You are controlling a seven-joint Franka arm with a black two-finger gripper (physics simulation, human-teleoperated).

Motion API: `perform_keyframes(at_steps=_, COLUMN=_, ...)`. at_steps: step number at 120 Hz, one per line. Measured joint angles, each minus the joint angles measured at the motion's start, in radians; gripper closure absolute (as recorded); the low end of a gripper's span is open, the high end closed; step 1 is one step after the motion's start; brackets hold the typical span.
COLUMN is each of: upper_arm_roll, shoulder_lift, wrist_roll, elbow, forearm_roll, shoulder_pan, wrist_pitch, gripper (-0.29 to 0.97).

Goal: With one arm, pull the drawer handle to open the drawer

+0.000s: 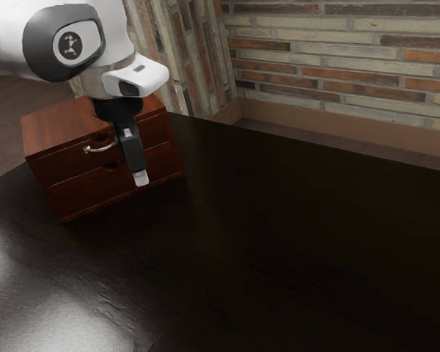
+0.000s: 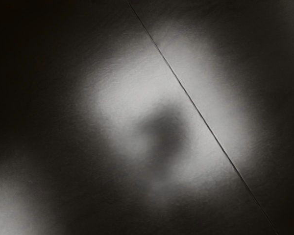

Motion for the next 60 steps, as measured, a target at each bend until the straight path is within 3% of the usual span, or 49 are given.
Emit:
perform_keyframes(at_steps=27, upper_arm_roll=-0.007, shoulder_lift=0.015, wrist_roll=0.088, elbow=-0.04, forearm_roll=0.055, shoulder_pan=-0.059, wrist_pitch=0.153, gripper=0.0)
perform_keyframes(at_steps=60, upper_arm_roll=-0.008, shoulder_lift=0.012, wrist_roll=0.159, elbow=-0.038, forearm_roll=0.073, shoulder_pan=0.077, wrist_pitch=0.209, gripper=0.0)
